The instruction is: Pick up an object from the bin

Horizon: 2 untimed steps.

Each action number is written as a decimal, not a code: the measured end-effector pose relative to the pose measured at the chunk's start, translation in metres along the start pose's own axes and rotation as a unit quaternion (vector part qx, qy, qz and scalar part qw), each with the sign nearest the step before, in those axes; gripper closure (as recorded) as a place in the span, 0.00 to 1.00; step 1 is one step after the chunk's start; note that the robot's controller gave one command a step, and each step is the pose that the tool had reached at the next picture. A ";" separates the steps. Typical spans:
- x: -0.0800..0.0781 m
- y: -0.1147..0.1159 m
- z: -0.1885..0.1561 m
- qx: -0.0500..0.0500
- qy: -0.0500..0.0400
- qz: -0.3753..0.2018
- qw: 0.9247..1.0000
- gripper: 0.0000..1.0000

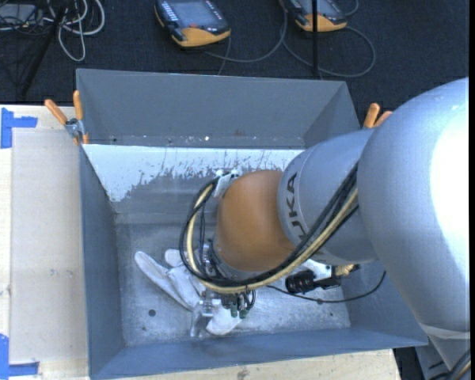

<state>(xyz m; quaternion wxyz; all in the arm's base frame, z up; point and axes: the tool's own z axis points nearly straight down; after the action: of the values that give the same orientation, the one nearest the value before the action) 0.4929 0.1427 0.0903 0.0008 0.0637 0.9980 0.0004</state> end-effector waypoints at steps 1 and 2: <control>-0.019 0.007 0.018 0.001 0.002 0.011 1.000 0.00; -0.012 0.011 0.017 -0.004 -0.002 0.119 0.993 0.00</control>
Offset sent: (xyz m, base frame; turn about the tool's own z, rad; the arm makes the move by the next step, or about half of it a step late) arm 0.0065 0.0059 -0.0203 0.2907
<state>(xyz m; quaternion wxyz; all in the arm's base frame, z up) 0.5060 0.1523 0.0735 0.0031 0.1818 0.9833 0.0047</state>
